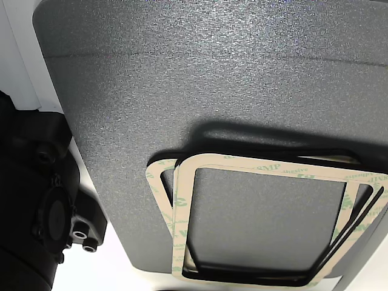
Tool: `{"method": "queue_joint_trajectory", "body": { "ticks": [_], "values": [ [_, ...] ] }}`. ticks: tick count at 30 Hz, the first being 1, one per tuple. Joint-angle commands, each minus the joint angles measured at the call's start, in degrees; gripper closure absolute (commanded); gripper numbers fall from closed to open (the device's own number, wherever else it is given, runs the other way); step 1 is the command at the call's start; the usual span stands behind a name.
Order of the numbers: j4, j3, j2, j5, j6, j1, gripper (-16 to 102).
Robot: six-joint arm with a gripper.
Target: Grab top frame and put it into gray box.
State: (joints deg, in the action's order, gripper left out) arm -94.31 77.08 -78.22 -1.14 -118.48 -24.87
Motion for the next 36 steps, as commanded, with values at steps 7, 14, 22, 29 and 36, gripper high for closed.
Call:
{"method": "queue_joint_trajectory", "body": {
  "ticks": [7, 14, 22, 29, 36],
  "values": [
    [-0.62, -1.76, -0.79, -0.44, 0.35, 0.97, 98],
    [-0.62, -1.58, -0.26, -0.35, 0.7, 0.97, 98],
    [-0.62, -1.85, 0.26, -0.26, 0.53, 0.97, 98],
    [-0.62, -1.67, 0.44, -0.09, 0.26, 0.97, 98],
    [-0.62, -1.93, 0.7, 0.09, 0.0, 0.97, 98]
  ]
}}
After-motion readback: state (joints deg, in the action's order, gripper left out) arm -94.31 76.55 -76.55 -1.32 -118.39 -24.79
